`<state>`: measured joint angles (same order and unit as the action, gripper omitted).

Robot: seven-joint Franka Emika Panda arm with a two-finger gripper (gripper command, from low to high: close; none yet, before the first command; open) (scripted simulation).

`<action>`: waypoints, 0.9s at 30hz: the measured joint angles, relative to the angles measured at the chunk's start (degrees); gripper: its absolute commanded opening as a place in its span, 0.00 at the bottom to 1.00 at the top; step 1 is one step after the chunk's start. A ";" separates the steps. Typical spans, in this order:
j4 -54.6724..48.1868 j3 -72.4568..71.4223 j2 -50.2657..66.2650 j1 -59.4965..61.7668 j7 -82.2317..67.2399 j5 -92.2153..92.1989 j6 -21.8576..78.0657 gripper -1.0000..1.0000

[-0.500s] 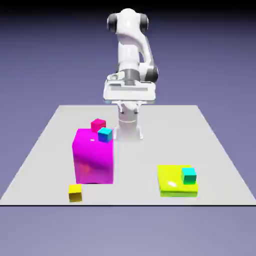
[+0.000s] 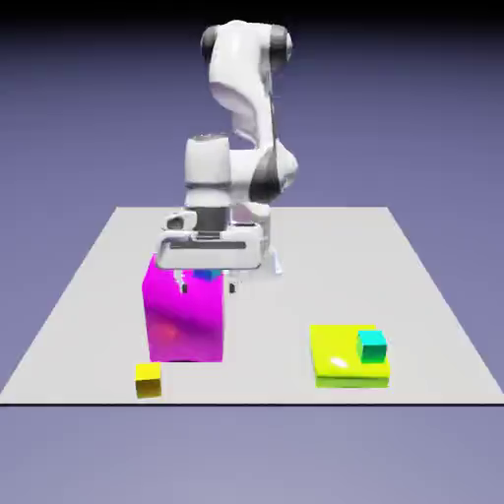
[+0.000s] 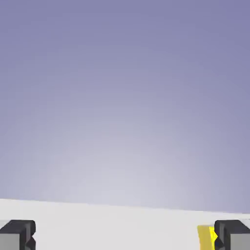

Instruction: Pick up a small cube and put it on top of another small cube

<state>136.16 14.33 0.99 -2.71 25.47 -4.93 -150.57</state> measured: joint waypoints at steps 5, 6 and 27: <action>-7.67 4.42 10.38 -0.95 -5.24 -1.52 7.23 0.50; -9.20 5.30 12.46 -1.09 -6.29 -1.82 8.68 0.50; -23.01 12.08 30.77 -3.38 -16.81 -3.65 22.25 0.00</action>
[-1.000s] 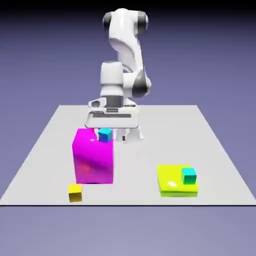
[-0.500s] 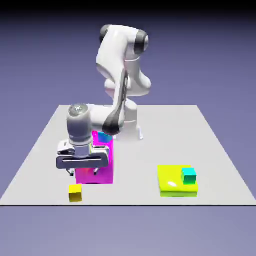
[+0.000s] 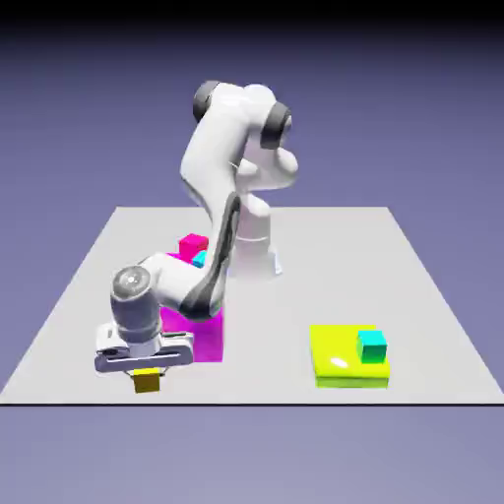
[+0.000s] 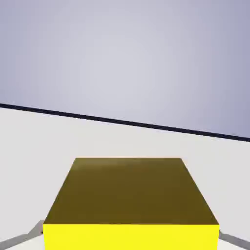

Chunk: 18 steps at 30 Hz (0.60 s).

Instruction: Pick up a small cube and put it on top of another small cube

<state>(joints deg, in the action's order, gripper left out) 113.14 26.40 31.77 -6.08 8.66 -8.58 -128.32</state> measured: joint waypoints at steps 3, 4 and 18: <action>1.64 -6.23 -4.00 -4.45 -3.19 5.12 0.71 0.00; 2.19 -8.30 -5.33 -5.93 -4.26 6.83 0.94 0.00; 9.14 -31.33 -18.63 -22.59 -15.64 26.94 1.12 0.00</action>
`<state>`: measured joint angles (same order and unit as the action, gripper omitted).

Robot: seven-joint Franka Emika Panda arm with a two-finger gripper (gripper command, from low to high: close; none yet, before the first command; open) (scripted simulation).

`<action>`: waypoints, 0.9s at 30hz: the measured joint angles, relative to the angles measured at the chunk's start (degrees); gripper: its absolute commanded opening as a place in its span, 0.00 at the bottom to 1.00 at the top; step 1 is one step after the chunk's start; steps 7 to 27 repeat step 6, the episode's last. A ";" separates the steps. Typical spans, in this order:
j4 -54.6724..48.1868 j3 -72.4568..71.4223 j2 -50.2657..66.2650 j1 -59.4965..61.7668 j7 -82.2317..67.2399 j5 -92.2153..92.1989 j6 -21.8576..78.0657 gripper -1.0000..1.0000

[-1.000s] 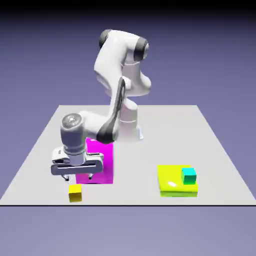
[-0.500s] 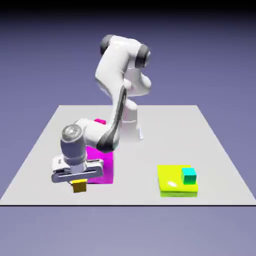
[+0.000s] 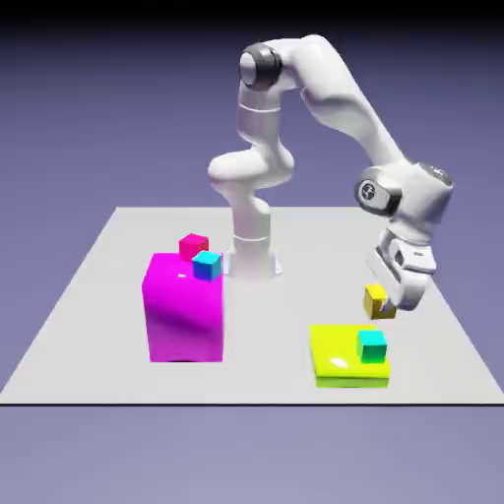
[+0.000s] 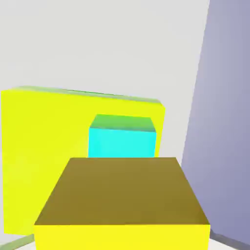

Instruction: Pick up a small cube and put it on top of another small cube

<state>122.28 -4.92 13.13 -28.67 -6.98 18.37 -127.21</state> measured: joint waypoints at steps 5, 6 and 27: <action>2.01 1.10 4.47 0.25 1.72 2.25 -6.45 1.00; 1.23 0.67 2.73 0.15 1.08 1.43 -3.97 1.00; 1.23 0.67 2.73 0.15 1.08 1.43 -3.97 1.00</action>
